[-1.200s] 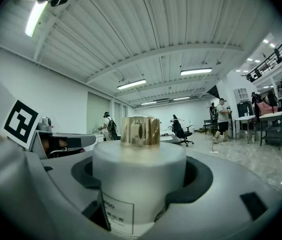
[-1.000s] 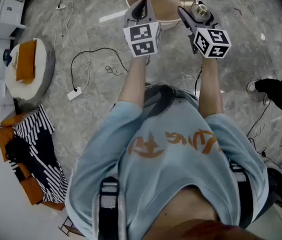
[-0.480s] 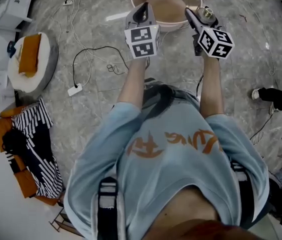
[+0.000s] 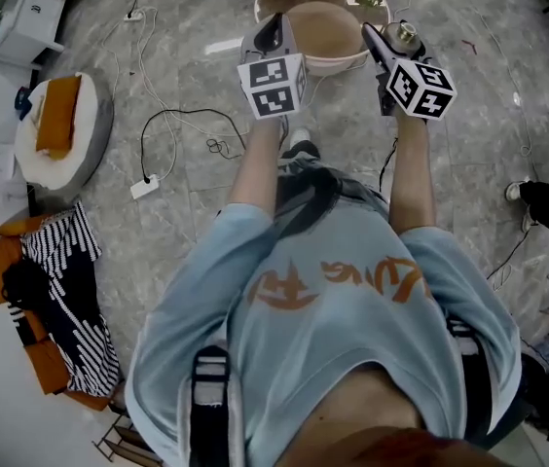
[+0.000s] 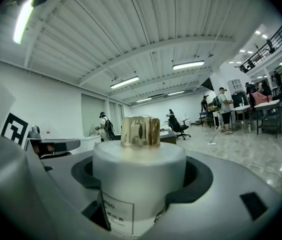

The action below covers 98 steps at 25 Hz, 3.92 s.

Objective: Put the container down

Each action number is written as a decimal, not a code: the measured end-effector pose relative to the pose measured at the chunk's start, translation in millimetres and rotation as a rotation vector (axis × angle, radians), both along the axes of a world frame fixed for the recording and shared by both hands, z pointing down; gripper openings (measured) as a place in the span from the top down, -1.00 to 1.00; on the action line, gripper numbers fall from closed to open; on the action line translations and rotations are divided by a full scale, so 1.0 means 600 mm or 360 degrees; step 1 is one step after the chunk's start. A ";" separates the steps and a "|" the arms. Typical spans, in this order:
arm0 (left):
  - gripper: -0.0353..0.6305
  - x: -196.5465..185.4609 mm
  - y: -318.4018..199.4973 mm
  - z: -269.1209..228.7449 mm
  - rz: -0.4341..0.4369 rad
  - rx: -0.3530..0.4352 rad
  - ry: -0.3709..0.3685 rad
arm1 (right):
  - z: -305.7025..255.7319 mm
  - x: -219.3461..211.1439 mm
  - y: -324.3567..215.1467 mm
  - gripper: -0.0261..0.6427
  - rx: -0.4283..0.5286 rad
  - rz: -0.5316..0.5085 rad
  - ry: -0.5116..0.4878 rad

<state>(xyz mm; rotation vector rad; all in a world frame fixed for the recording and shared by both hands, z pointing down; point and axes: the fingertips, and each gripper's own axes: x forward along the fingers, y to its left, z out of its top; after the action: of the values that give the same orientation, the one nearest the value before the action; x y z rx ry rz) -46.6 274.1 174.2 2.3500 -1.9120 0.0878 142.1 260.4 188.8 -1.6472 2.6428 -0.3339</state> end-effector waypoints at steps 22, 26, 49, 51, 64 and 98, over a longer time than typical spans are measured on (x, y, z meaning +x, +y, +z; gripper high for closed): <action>0.82 -0.075 -0.350 0.064 0.0017 -0.0090 0.0128 | -0.004 -0.046 -0.331 -0.15 0.0103 0.0056 0.0043; 0.82 -0.103 -0.444 0.101 0.0017 -0.0170 0.0173 | 0.039 -0.084 -0.411 -0.15 0.0029 0.0033 0.0047; 0.82 -0.112 -0.810 0.303 0.0289 -0.0586 0.0248 | 0.194 -0.149 -0.755 -0.15 -0.0286 0.0115 0.0169; 0.82 -0.102 -0.815 0.306 0.0321 -0.0602 0.0234 | 0.197 -0.150 -0.760 -0.15 -0.0298 0.0117 0.0167; 0.82 -0.015 -0.846 0.449 0.0383 -0.0706 0.0142 | 0.407 -0.133 -0.771 -0.15 -0.0506 -0.0140 0.0173; 0.82 0.039 -0.904 0.844 0.0376 -0.0957 0.0180 | 0.858 -0.137 -0.894 -0.15 -0.0692 -0.0261 0.0262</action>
<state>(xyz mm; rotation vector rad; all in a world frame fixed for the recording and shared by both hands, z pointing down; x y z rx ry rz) -23.3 -268.5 680.6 2.0875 -1.3055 0.4664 59.8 -275.9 703.4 -1.6143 2.9999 -0.8675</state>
